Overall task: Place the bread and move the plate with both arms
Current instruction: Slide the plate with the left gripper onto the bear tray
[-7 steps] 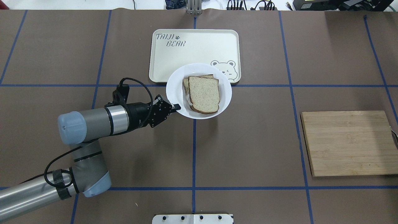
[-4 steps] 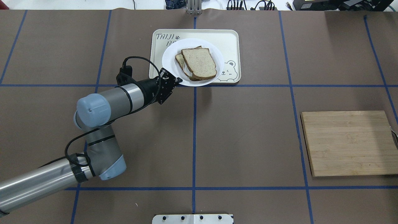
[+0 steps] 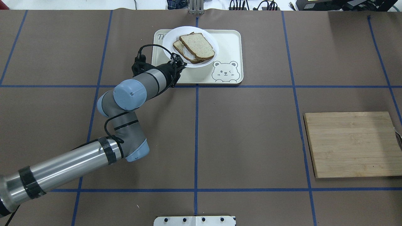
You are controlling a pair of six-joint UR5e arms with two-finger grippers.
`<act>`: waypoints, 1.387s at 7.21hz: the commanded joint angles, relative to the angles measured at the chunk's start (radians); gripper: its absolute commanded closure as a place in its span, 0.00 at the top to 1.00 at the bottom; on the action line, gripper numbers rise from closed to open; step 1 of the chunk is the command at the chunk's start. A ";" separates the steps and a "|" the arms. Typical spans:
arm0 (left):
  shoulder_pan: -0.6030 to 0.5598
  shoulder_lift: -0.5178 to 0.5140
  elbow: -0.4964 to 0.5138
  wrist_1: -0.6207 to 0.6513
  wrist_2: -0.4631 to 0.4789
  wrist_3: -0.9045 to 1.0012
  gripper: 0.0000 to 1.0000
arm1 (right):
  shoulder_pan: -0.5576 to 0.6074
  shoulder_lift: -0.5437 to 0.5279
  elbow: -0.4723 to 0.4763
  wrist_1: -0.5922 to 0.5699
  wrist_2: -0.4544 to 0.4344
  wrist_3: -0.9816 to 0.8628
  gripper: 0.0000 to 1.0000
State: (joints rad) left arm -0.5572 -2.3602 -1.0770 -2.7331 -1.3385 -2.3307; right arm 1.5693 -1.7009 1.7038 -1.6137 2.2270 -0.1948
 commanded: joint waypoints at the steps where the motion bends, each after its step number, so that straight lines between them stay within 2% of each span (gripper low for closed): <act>1: 0.000 -0.057 0.074 0.001 0.002 0.001 0.00 | 0.000 0.001 -0.001 0.000 -0.001 0.000 1.00; 2: 0.003 -0.076 0.074 0.001 0.002 0.002 0.00 | 0.000 0.001 -0.001 0.000 -0.001 0.000 1.00; 3: 0.003 -0.073 0.075 0.001 0.001 0.013 0.37 | 0.000 0.001 -0.001 0.000 0.000 -0.002 1.00; 4: 0.013 -0.062 0.063 0.000 -0.019 0.105 0.79 | 0.000 0.001 -0.001 0.000 0.000 -0.003 1.00; 5: 0.029 -0.060 0.060 0.000 -0.016 0.146 0.98 | 0.000 0.000 -0.004 0.000 0.000 -0.003 1.00; 6: 0.031 -0.050 0.033 0.000 -0.017 0.152 0.98 | 0.000 0.000 -0.004 0.000 0.000 -0.003 1.00; 7: 0.031 0.008 -0.054 0.000 -0.024 0.154 0.98 | 0.000 0.000 -0.006 0.000 0.000 -0.003 1.00; 8: 0.027 0.063 -0.154 0.003 -0.087 0.159 0.98 | 0.000 0.000 -0.006 0.000 0.000 -0.005 1.00; 9: 0.022 0.081 -0.193 0.010 -0.146 0.186 0.98 | 0.000 0.000 -0.007 0.000 0.000 -0.005 1.00; 10: 0.017 0.120 -0.255 0.035 -0.245 0.349 0.98 | 0.000 -0.002 -0.007 0.000 0.000 -0.005 1.00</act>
State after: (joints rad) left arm -0.5347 -2.2829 -1.2597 -2.7193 -1.4849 -2.1117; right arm 1.5693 -1.7017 1.6972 -1.6138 2.2273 -0.1992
